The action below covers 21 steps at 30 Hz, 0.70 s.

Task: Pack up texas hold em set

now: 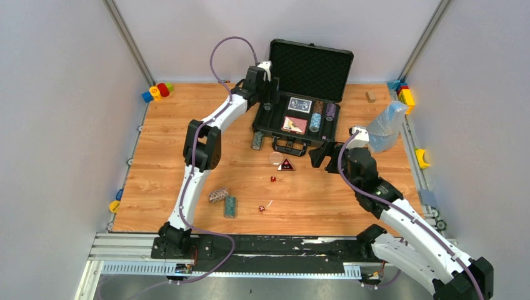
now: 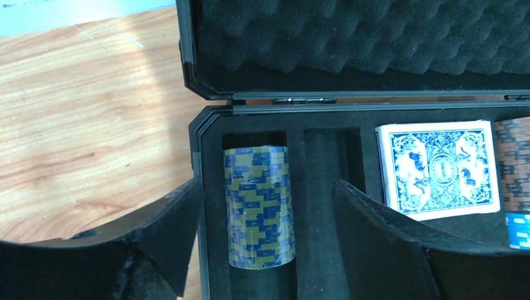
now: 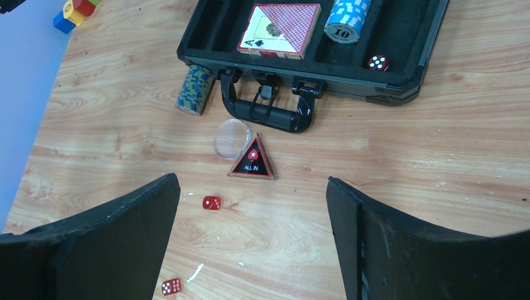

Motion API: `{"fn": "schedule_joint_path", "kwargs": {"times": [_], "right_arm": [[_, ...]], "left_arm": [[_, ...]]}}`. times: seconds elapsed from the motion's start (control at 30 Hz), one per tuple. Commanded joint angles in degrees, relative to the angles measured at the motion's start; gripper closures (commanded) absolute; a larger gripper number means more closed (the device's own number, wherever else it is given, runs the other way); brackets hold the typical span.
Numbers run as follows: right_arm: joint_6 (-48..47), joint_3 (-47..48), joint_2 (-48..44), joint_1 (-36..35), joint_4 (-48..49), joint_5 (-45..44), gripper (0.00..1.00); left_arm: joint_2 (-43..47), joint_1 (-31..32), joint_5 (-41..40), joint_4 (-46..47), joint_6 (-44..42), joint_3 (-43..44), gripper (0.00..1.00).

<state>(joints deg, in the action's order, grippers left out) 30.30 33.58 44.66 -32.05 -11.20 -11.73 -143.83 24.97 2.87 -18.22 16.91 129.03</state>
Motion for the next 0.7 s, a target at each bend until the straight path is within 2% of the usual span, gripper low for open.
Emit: {"fn": "schedule_joint_path", "kwargs": {"times": [0.0, 0.1, 0.37, 0.67], "right_arm": [[-0.9, -0.3, 0.2, 0.1, 3.1, -0.6, 0.11], [-0.8, -0.3, 0.2, 0.0, 3.1, -0.3, 0.11], [-0.4, 1.1, 2.7, 0.1, 2.3, 2.7, 0.12], [1.1, 0.4, 2.7, 0.0, 2.4, 4.3, 0.12]], "left_arm": [[1.3, -0.8, -0.3, 3.1, -0.4, 2.1, 0.15], [4.1, -0.8, -0.4, 3.4, -0.8, -0.8, 0.05], [16.9, -0.8, 1.9, 1.3, -2.6, -11.6, 0.03], [39.4, -0.8, 1.2, 3.8, -0.3, -38.9, 0.03]]}}
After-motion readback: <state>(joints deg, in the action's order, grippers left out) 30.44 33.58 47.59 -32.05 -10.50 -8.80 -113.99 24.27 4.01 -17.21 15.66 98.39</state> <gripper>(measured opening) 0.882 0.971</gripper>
